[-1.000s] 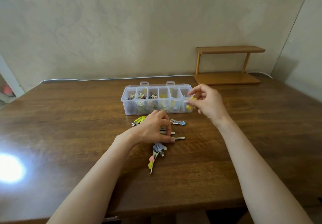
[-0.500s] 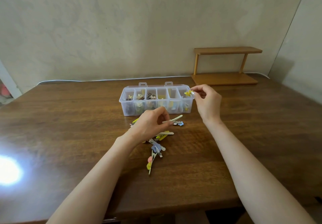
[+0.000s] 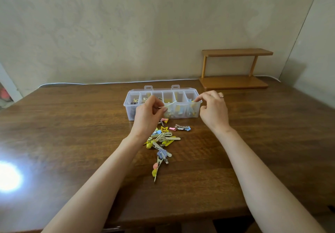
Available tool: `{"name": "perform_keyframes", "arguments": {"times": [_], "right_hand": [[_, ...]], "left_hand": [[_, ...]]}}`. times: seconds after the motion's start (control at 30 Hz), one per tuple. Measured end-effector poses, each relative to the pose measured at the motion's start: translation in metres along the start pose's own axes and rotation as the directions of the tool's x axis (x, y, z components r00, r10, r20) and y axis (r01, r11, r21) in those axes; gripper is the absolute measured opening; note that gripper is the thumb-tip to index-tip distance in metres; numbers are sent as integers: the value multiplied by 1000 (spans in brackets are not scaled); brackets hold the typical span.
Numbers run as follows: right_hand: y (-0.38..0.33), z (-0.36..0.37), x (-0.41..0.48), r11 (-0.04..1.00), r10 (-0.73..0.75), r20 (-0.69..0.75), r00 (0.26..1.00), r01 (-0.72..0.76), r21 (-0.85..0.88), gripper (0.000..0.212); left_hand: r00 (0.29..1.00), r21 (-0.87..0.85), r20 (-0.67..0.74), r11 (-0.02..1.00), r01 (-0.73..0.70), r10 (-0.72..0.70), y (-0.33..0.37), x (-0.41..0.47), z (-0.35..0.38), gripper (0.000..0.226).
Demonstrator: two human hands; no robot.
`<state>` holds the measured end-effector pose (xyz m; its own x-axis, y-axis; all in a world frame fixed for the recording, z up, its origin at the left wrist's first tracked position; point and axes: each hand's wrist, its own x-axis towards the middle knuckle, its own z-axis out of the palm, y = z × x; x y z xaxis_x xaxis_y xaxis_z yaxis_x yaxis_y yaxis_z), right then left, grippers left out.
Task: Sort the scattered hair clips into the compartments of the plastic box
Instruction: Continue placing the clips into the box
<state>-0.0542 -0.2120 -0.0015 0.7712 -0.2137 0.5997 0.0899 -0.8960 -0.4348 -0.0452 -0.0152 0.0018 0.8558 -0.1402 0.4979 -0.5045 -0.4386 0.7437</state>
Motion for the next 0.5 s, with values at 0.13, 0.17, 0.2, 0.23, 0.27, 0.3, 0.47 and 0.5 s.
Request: {"name": "perform_keyframes", "arguments": {"times": [0.13,0.17,0.2,0.23,0.27,0.3,0.47,0.5], "right_hand": [[2,3,1,996,10,104,994,0,-92,37],[3,4,2,995,17,132,991,-4,-99,40],[3,4,1,995,24,152,988,-9,-100,42],[4,4,1,995,28,162,986,-12,-99,44],[4,4,1,995,28,166,986,-12,-99,45],[4,4,0,995,30,169,985,-14,-96,46],[4,4,-2,998,28,193,981,-18,-53,53],[4,4,-3,999,29,195,980,-21,-45,53]], "left_hand": [[997,74,-79,997,8,-2,2,11,4,5],[996,85,-89,996,7,1,2,15,6,5],[996,101,-94,995,5,4,1,20,8,4],[995,126,-96,992,2,10,1,25,10,4],[995,160,-99,987,-2,18,0,30,13,4],[994,201,-104,980,-5,27,0,36,16,4],[997,490,-61,872,-4,38,3,52,28,19],[998,521,-51,854,-8,40,2,52,29,20]]}}
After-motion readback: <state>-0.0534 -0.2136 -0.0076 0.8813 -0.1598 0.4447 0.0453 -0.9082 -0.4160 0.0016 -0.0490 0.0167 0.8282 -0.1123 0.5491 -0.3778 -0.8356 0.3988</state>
